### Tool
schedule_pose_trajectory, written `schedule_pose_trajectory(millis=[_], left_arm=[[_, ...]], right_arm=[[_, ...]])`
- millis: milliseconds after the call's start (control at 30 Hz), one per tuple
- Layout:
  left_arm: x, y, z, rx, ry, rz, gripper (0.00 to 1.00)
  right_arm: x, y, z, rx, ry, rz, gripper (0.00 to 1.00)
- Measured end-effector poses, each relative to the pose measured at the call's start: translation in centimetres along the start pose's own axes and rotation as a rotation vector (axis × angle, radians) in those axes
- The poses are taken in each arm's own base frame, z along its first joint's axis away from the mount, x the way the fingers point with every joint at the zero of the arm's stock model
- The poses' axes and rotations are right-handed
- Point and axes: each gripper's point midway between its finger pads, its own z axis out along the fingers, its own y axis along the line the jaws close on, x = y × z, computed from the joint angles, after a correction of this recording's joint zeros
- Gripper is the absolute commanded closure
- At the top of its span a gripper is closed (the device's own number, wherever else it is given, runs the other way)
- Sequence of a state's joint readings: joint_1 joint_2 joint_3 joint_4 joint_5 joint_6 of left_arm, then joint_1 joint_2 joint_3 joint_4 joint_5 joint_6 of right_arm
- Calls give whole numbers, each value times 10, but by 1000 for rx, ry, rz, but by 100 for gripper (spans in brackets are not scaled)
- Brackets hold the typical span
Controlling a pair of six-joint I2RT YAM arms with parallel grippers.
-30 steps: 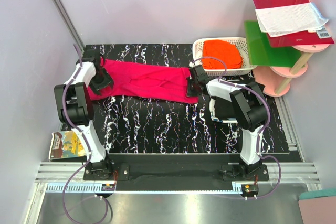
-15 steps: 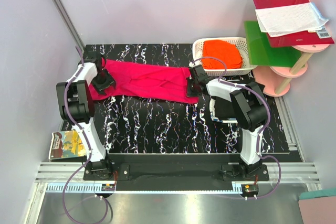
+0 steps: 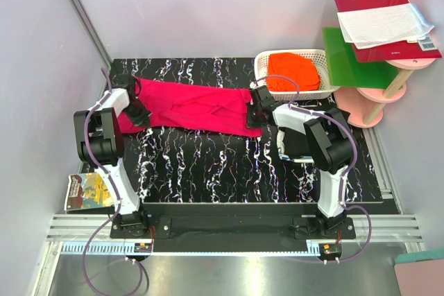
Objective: Fold and stack the t-shirts
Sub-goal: Fold the other side of the tshirt into a rectangle
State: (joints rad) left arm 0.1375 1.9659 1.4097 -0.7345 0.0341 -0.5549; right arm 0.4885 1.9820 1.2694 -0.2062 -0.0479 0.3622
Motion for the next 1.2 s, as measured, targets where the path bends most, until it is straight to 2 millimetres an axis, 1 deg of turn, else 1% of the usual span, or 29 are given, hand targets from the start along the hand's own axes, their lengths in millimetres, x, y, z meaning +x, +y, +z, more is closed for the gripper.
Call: schedule_pose_trajectory(millis=[167,267,333,467,533,600,667,733,833,900,1000,1200], left_arm=[[-4,4,-7,-22,-28,-9,100],[-9,10,-20,-58,-68,-23,100],[-17,14,-34,-82,-114,-34,100],[-38,16,-68,-105,-228,-58,100],[-55,13,-88,-107,-299,-70,100],[-63,11,-96,-108,-330,-75,100],[-76,8,-105,-111,-365,-83,100],[-88,3,-109,-111,-391,-89,100],[-106,-5,-103,-118,-407,-95,100],[-115,-10,-91,-126,-399,-97,100],[-123,-14,-64,-148,-367,-96,100],[-130,-17,-19,-184,-311,-93,100]], right_arm=[[0,0,1,0,1,0,100],[0,0,1,-1,1,0,100],[1,1,1,-5,3,0,100],[0,3,3,-18,4,1,100],[0,5,3,-25,4,1,100],[-1,5,4,-26,4,3,100],[-1,5,4,-27,4,4,100],[-1,5,4,-27,4,4,100],[-1,5,5,-27,3,4,100],[-2,5,5,-27,2,4,100],[-2,5,5,-26,1,3,100],[-2,5,5,-24,0,3,100]])
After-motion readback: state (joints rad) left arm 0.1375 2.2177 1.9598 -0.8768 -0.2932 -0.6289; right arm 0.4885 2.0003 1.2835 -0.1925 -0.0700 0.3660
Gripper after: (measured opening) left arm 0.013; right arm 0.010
